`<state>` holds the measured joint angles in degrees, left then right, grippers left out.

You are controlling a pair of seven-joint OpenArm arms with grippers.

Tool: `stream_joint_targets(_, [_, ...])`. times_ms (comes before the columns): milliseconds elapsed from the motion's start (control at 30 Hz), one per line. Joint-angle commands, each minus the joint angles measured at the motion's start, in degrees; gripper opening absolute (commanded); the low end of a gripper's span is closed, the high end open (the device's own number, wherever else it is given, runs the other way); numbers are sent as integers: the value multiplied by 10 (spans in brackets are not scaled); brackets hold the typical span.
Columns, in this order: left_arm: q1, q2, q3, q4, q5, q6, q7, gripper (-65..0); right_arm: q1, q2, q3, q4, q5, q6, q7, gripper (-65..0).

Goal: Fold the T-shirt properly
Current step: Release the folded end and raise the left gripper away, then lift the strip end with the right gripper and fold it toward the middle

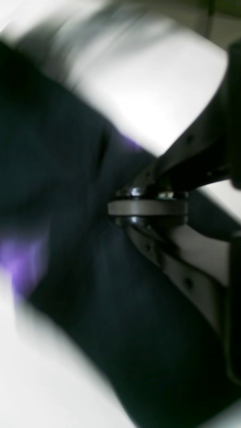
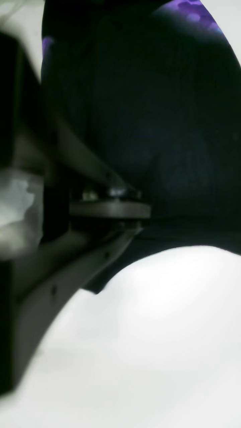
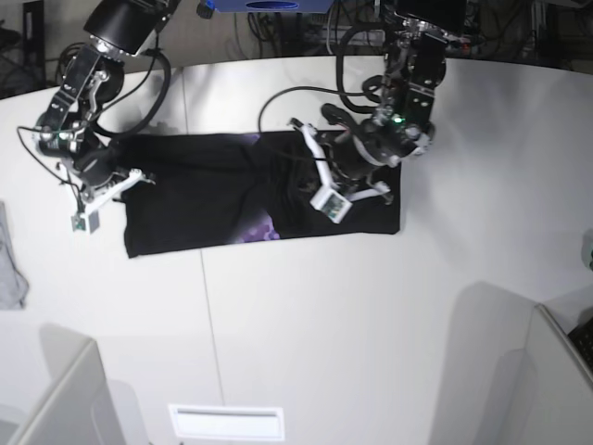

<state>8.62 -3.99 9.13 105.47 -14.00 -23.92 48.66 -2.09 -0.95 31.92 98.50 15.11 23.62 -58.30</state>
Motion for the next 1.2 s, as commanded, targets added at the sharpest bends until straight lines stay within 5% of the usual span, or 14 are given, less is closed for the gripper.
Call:
stream_joint_targets(0, [12,-3,-29,29,-6,-4,-13,-650,15,7,0,6,9,3,4,-497])
stream_joint_targets(133, [60,-28,-162,72,-7,-25,-21,-650,49,7,0,-10,9,4,-29,-275])
stream_joint_targets(233, [94,-42,-259,67,-7,-108,-64,-650,74,7,0,-32,10,34,-60,-201])
stream_joint_targets(300, [114,-40,-331,63,-7,-161,-91,-650,90,9,14,-54,10,78,-75,-203])
stream_joint_targets(533, [121,-39,-481,32,-7,-161,-95,-650,135,41,95,-185,10,97,-96,-200])
stream_joint_targets(833, [119,-39,-490,-13,-7,-161,-96,-650,121,88,94,-281,214,94,-101,-203])
stream_joint_targets(1167, [118,-39,-490,-16,-7,-161,-96,-650,86,83,37,-299,224,93,-121,-204])
